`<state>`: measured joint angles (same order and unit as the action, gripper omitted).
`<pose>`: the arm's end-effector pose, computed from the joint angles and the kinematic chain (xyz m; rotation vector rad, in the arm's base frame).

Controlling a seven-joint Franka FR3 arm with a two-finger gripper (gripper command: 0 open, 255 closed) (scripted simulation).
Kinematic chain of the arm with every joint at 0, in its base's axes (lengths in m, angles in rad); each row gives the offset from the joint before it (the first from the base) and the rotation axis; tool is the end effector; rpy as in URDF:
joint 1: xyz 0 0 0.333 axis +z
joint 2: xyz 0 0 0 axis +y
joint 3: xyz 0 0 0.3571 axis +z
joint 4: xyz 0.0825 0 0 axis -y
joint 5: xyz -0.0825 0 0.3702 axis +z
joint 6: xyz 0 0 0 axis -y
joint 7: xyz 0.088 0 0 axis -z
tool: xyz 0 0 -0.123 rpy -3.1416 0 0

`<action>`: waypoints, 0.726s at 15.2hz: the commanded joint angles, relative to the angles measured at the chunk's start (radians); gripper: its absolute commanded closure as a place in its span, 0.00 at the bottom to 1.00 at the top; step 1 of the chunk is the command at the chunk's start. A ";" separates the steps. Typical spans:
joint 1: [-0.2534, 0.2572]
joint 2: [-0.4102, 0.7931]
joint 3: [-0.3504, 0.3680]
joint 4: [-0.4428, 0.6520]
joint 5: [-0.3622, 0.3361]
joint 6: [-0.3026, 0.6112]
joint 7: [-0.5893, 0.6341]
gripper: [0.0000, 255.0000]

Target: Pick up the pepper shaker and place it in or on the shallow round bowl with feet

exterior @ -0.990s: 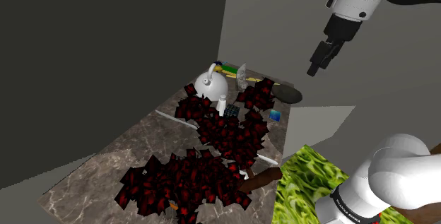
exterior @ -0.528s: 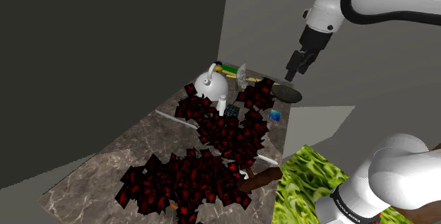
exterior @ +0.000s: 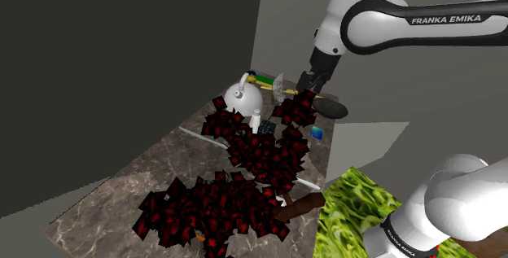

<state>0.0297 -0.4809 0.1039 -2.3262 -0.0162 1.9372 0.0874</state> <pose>0.3821 0.0560 0.5514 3.0838 0.0644 0.1477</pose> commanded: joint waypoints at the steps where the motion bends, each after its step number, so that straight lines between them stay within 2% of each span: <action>1: -0.001 0.076 0.016 0.017 -0.007 0.066 0.022 0.00; 11: -0.007 0.437 0.071 0.177 -0.097 0.289 0.141 0.00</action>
<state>0.0237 -0.0827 0.1725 -2.1692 -0.1009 2.2048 0.2168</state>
